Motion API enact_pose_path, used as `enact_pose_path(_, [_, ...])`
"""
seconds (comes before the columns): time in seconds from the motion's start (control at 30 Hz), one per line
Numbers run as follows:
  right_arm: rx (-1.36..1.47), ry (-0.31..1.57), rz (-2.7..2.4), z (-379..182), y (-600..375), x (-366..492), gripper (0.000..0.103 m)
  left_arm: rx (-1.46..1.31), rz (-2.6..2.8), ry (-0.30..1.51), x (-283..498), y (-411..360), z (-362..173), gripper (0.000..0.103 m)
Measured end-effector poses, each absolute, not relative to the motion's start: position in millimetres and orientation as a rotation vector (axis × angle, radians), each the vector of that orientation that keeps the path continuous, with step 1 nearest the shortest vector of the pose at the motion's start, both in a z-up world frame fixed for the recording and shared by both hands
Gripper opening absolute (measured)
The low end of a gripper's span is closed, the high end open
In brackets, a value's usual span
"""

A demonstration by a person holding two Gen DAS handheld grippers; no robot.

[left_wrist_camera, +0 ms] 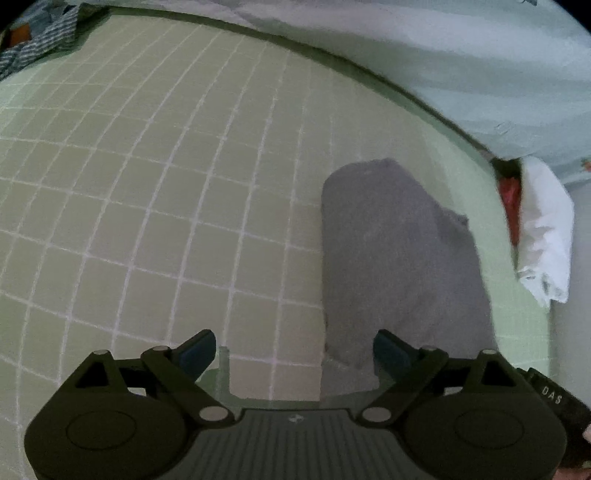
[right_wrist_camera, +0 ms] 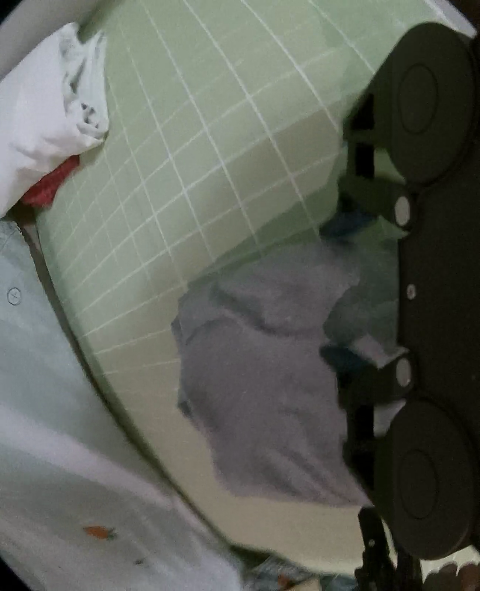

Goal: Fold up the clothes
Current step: 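Grip the folded sweatpants bundle with both grippers, then lift the bundle with both grippers and carry it onto the folded sweatshirt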

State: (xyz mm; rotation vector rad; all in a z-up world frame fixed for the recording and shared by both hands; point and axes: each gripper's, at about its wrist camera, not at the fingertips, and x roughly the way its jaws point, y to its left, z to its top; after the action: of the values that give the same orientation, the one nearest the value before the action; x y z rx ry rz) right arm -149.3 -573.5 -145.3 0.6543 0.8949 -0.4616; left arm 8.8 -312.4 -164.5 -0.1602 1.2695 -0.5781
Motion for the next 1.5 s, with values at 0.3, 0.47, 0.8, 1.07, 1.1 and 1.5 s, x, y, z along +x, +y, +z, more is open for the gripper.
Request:
enact_pose_path(0.3, [0.547,0.957,-0.424,-156,-566,-114,0.084,-0.123,-0.771,1.257,17,-357,-172,0.097])
enact_pose_path(0.47, [0.501,1.008,-0.438,-162,-562,-96,0.087,-0.151,-0.812,1.311,26,-374,-190,0.097])
enact_pose_path(0.8, [0.472,1.044,-0.483,-164,-546,-80,0.082,-0.198,-0.873,1.349,33,-388,-201,0.093])
enact_pose_path(1.07, [0.515,1.010,-0.408,-154,-535,-83,0.025,-0.232,-0.844,1.341,18,-387,-195,0.060])
enact_pose_path(1.1, [0.518,1.003,-0.395,-152,-535,-85,0.024,-0.237,-0.838,1.343,16,-387,-193,0.058])
enact_pose_path(1.5, [0.542,0.900,-0.243,-126,-593,-133,0.022,-0.294,-0.815,1.241,-52,-458,-151,0.054])
